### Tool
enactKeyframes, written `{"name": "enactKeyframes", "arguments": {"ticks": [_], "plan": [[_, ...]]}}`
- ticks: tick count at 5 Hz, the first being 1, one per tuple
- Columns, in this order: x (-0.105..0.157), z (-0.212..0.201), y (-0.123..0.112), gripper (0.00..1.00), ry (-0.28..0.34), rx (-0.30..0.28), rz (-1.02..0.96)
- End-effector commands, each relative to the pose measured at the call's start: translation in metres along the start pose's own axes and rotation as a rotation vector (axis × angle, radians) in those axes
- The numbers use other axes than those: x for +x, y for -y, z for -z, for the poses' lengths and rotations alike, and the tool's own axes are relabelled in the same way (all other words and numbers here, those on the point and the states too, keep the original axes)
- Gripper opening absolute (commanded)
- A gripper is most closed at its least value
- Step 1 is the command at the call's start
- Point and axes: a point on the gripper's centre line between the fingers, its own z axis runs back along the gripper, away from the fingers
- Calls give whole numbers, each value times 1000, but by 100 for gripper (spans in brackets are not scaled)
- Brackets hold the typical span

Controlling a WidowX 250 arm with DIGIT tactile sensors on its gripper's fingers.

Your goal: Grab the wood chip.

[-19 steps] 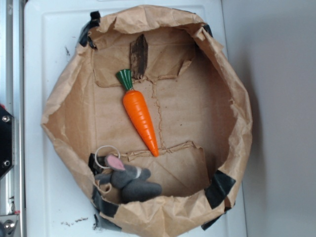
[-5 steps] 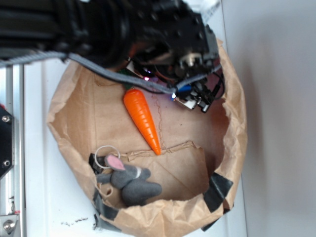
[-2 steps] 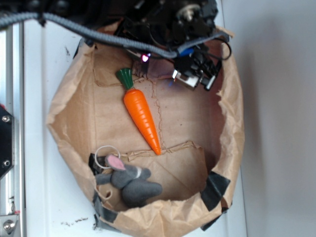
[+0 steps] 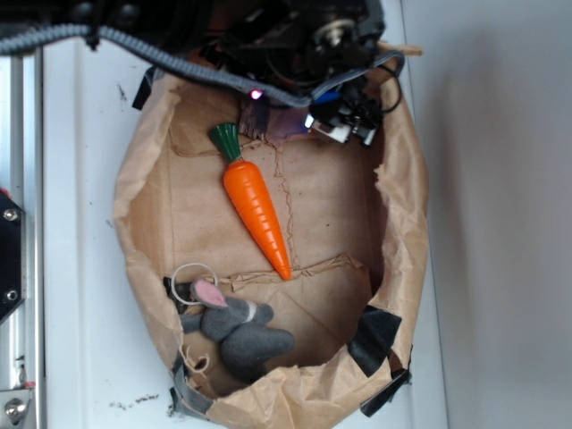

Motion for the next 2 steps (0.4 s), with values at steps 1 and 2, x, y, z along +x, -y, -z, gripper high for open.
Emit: {"name": "enactKeyframes", "arguments": {"ticks": [1,2], "plan": [[-1,16,-8,100,78,54,-31],[-13,28,-9,100,96,97,-16]]}}
